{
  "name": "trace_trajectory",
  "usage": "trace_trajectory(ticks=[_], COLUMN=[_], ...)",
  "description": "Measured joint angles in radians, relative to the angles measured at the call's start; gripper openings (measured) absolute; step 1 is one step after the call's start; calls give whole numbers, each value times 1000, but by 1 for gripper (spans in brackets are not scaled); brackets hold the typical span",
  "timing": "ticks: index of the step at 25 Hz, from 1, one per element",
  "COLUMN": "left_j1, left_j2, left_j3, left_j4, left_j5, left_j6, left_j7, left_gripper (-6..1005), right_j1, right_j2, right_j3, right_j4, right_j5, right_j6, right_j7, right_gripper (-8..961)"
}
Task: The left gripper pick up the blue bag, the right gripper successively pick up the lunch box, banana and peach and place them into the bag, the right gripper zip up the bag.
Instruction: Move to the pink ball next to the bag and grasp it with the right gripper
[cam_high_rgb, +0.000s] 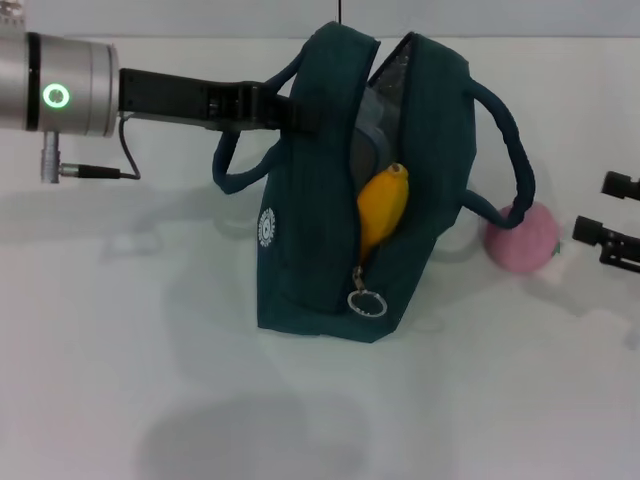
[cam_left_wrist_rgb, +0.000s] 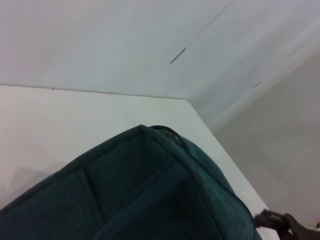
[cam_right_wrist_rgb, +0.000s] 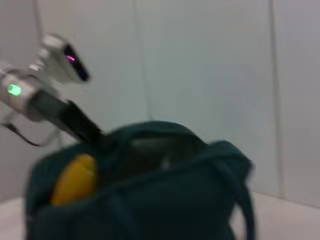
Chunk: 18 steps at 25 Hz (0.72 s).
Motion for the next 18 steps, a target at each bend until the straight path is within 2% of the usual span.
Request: trace_trajectory(ticks=[8, 14, 18], left_j1=[-8, -4, -3], left_j2=[-3, -5, -6], left_j3=[0, -2, -8], left_j4=[0, 0, 0], left_j5=[0, 0, 0], left_j6=[-3, -4, -4], left_j7=[0, 0, 0], left_gripper=[51, 51, 51], right_j1=[9, 38, 55], right_j2=[2, 4, 9], right_j3=[-37, -165, -214], right_j4=[1, 10, 17], right_j5=[-19, -32, -30], right_j6=[180, 329, 374], right_j7=[-22, -23, -23], right_gripper=[727, 723, 721])
